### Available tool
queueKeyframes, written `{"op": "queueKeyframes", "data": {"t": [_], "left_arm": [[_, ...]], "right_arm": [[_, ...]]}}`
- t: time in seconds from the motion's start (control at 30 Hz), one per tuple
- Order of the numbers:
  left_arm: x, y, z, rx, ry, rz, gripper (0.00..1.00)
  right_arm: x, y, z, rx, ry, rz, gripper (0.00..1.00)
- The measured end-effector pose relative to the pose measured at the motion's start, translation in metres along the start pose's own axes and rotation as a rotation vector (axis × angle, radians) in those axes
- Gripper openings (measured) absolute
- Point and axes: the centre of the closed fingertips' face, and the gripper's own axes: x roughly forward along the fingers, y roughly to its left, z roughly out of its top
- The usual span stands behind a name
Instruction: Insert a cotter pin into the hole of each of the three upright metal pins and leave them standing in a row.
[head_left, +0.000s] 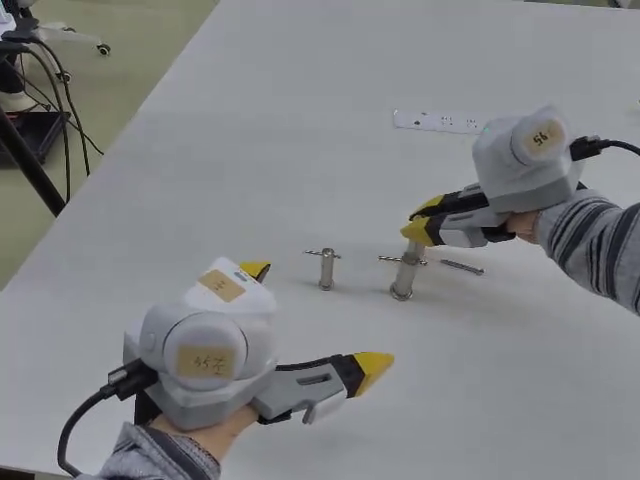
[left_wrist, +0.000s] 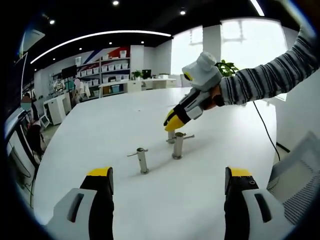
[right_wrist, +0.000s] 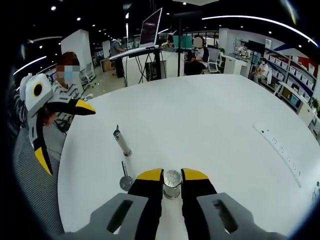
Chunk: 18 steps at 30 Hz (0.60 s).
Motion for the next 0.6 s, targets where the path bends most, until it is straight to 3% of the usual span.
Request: {"op": "queueKeyframes", "data": {"t": [0.2, 0.6], "left_arm": [[0.0, 0.0, 0.001, 0.0, -0.005, 0.001, 0.91], [0.001, -0.001, 0.0, 0.004, -0.005, 0.001, 0.91]], "right_arm": [[-0.018, -0.004, -0.017, 0.016, 0.008, -0.027, 0.08], [-0.042, 0.009, -0.043, 0.061, 0.017, -0.049, 0.08]]}}
